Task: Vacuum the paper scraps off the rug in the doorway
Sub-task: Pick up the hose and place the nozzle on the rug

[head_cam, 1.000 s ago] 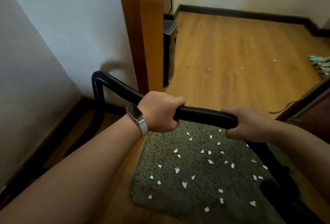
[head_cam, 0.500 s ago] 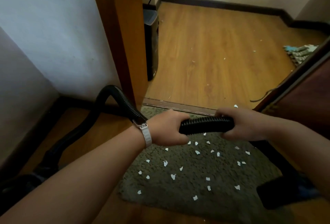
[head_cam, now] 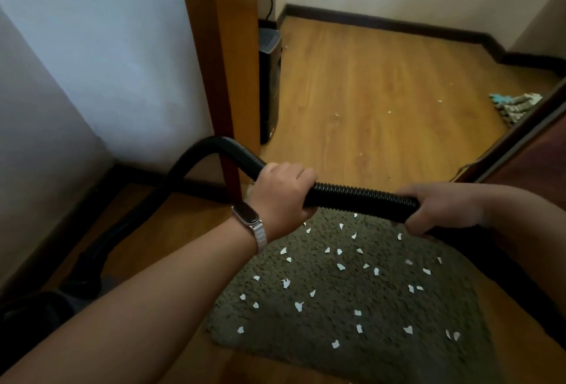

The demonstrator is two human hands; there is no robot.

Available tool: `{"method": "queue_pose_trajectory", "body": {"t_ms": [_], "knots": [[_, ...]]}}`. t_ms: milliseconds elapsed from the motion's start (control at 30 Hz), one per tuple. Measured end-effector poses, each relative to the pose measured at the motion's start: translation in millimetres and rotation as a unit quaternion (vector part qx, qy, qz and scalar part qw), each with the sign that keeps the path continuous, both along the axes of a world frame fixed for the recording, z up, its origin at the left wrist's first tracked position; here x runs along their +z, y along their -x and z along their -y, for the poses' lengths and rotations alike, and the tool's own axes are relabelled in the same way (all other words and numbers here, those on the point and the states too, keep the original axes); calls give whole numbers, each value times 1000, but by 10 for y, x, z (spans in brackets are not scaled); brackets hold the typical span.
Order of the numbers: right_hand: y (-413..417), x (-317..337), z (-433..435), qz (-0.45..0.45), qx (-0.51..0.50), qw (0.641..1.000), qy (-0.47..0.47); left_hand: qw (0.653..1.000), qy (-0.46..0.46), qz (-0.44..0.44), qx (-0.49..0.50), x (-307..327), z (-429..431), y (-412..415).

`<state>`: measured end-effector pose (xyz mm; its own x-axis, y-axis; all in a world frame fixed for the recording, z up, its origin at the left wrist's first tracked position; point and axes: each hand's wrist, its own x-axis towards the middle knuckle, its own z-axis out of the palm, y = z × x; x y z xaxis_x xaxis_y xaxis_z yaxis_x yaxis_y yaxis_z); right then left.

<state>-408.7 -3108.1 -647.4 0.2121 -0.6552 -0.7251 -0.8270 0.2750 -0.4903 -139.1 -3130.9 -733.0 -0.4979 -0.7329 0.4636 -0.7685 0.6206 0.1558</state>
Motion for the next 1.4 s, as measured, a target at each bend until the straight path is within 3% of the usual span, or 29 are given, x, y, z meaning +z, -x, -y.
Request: {"method": "queue_pose_trajectory", "body": {"t_ms": [133,267,400,567,633,767,867,1000,1133,1200,1233,1333,1367,1400], "knots": [[95,-75,-46,15,-29,999,-14,996,-80,13,-27,-39,-58,143],[283,-203,-295,-125,7,969,212,978,-206,14,-37,-21,-159,459],[535,-282,-658,-165,16,938,304,914,-393,-14,-101,47,-268,783],[860,-247,-683,-107,3,918,381,835,-524,-84,-145,179,-373,977],[919,-266,-661,-99,2,901,423,808,-559,-113,-151,205,-425,978],[985,-428,-611,-123,47,828,545,791,-581,-119,-153,177,-662,1086],[974,-565,-505,-114,69,810,571,781,-592,-131,-147,52,-828,1126],[909,-710,-512,-122,38,840,527,813,-548,-153,-122,-47,-970,1086],[864,-682,-458,-122,-176,916,340,850,-492,-137,-128,44,-1049,1000],[858,-625,-411,-32,-293,925,241,858,-475,-145,-129,133,-1052,931],[865,-594,-390,54,-371,905,200,865,-463,-145,-129,180,-1050,889],[814,-481,-329,316,-559,764,54,901,-403,-95,-128,317,-1082,752],[763,-442,-305,348,-561,751,18,914,-379,-61,-131,350,-1116,723],[693,-408,-270,352,-543,762,-10,925,-354,-24,-135,374,-1159,708]]}}
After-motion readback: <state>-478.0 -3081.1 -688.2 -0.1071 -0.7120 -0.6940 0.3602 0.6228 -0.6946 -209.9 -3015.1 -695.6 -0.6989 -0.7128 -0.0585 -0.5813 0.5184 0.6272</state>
